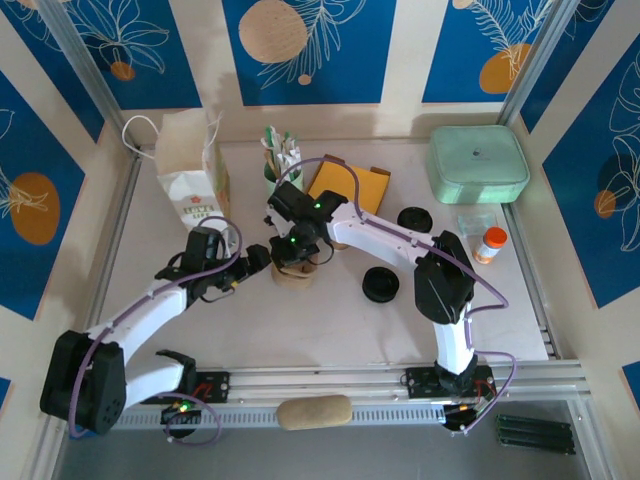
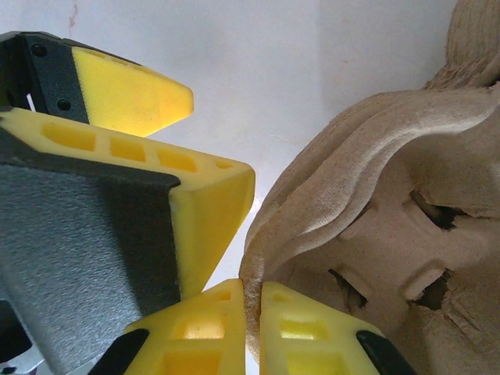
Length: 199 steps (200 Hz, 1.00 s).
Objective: Pack the takeout coffee
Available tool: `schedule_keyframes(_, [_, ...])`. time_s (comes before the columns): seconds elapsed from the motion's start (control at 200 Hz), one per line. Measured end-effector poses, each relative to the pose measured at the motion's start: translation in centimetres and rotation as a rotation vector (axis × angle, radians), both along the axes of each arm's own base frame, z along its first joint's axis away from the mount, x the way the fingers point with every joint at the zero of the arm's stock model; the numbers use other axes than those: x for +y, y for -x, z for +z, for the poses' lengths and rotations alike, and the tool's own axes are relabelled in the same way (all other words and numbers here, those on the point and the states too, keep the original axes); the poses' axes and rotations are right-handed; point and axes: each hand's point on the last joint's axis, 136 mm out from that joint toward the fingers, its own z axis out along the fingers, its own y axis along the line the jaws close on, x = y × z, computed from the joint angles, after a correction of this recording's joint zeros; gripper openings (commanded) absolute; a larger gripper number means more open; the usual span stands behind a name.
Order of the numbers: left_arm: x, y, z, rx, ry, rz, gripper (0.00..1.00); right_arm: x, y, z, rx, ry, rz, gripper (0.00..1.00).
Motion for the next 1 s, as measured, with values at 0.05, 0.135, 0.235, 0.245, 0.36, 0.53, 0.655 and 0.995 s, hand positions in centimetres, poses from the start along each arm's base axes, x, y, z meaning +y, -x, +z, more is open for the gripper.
schedule_keyframes(0.05, [0.0, 0.1, -0.1, 0.002, 0.001, -0.001, 0.99, 0.0, 0.0, 0.0, 0.001, -0.001, 0.001, 0.10])
schedule_keyframes(0.135, [0.0, 0.1, 0.1, -0.001, 0.001, -0.001, 0.99, 0.0, 0.0, 0.0, 0.002, -0.003, 0.001, 0.10])
schedule_keyframes(0.235, [0.3, 0.3, 0.5, -0.010, -0.004, 0.007, 0.99, 0.3, 0.1, 0.1, 0.004, -0.015, 0.004, 0.10])
schedule_keyframes(0.245, [0.3, 0.3, 0.6, -0.012, -0.004, 0.008, 0.99, 0.3, 0.1, 0.2, 0.003, -0.017, 0.004, 0.10])
schedule_keyframes(0.36, [0.4, 0.6, 1.4, -0.024, 0.007, 0.021, 0.99, 0.4, 0.0, 0.3, -0.004, -0.028, 0.004, 0.12])
schedule_keyframes(0.53, [0.3, 0.7, 1.7, 0.004, 0.047, 0.055, 0.99, 0.4, -0.2, 0.6, -0.014, -0.045, -0.006, 0.13])
schedule_keyframes(0.655, [0.1, 0.5, 1.9, 0.027, 0.091, 0.089, 0.99, 0.6, -0.6, 0.7, -0.022, -0.056, -0.014, 0.15])
schedule_keyframes(0.995, [0.2, 0.5, 2.2, 0.053, 0.138, 0.148, 1.00, 0.9, -1.1, 1.0, -0.035, -0.076, -0.023, 0.21])
